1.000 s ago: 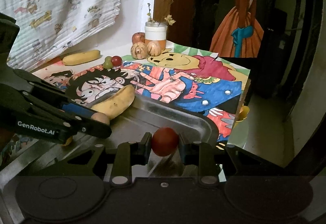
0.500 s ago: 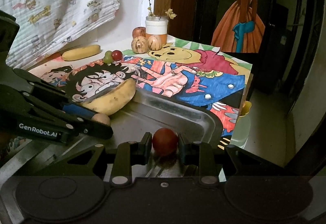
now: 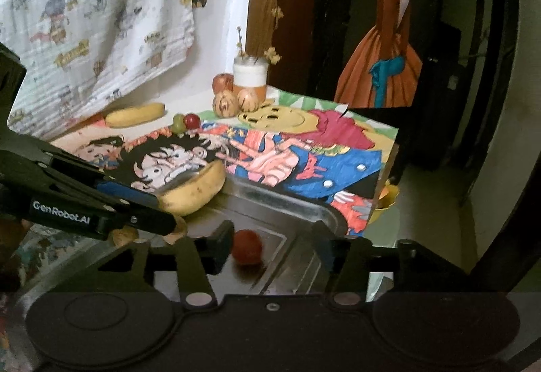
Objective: Organize fruits
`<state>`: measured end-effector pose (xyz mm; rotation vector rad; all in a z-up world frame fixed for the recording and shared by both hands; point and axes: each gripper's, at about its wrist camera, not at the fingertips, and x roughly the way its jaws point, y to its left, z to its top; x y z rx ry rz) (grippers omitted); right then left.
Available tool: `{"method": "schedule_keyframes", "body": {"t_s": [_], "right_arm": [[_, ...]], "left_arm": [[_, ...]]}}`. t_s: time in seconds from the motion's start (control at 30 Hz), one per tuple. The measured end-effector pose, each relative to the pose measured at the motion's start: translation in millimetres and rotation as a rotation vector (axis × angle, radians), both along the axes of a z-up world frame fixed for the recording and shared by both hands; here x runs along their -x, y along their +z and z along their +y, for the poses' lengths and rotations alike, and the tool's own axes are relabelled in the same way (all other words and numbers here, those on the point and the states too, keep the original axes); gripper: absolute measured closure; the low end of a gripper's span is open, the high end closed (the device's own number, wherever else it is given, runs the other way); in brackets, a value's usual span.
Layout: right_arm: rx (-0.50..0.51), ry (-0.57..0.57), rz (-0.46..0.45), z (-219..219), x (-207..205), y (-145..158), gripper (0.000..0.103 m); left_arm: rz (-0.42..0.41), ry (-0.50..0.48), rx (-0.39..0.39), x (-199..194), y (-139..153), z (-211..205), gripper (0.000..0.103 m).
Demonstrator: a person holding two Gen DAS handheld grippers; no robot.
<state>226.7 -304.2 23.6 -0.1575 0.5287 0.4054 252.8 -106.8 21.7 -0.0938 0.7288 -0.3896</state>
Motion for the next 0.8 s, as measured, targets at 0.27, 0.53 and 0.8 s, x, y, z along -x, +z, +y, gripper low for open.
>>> {"method": "schedule_keyframes", "body": {"t_s": [0.27,0.53,0.8], "right_arm": [[-0.023,-0.043,-0.040,-4.6,43.7,26.4,0.021],[-0.121,-0.082,-0.059,-1.6,102.9,47.3,0.001],[-0.133,-0.059,0.050,13.5,152.7,51.0,0.001]], "left_arm": [[-0.067,0.093,0.053,42.9,28.7,21.4,0.014],[-0.114,0.176,0.083,96.1,46.0,42.9,0.000],[-0.085,0.175,-0.008,141.9,47.2,53.5,0.000]]}}
